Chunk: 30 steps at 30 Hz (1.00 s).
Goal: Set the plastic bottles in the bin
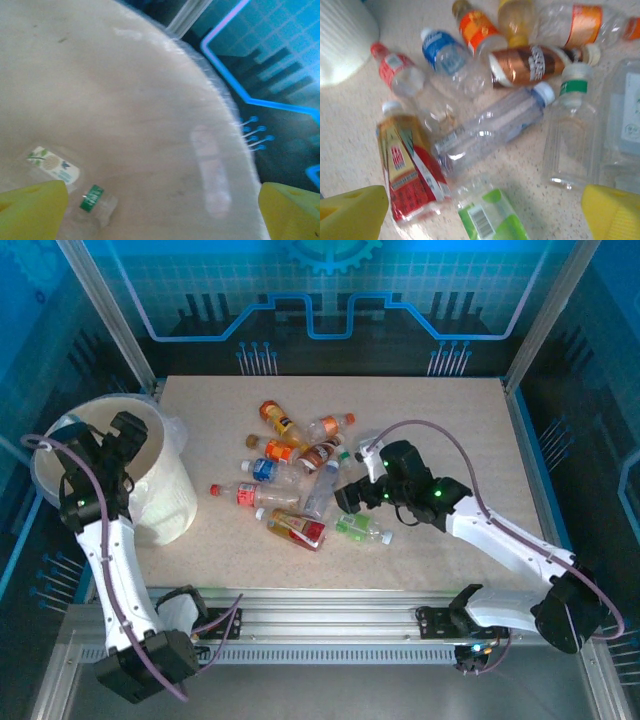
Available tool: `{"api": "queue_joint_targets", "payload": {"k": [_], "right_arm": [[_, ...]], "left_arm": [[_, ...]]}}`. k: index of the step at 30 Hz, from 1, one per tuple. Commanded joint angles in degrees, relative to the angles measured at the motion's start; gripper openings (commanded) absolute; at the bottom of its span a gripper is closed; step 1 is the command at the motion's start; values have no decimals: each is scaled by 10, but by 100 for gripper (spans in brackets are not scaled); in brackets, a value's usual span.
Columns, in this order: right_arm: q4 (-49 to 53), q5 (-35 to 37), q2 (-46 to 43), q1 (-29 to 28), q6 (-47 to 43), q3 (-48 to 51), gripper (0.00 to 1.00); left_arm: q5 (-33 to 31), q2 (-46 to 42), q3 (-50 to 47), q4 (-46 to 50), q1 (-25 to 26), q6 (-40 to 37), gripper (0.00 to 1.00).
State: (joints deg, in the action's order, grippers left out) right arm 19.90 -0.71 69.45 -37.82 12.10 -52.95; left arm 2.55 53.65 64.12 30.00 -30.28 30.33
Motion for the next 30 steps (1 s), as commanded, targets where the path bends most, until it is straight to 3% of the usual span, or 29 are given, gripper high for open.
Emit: {"api": "queue_joint_targets", "payload": {"k": [1,6,13,24,30], "right_arm": [[31,-7,19,-1,-69,14,100],[83,-1,66,-3,-106,-4,100],[106,54,117,-22,-196,-15,100],[212,138,226,-39,-298,-32,98],[209,110,260,-39,-310,-27,93]], "left_arm": [[89,-18,-3,-45,-3,27,99],[174,-34,-11,-88,6,58,99],[282,-12,-24,-177,71,99,99],[279,26,-13,-197,206,87,99],[263,40,-16,-198,240,86,99]]}}
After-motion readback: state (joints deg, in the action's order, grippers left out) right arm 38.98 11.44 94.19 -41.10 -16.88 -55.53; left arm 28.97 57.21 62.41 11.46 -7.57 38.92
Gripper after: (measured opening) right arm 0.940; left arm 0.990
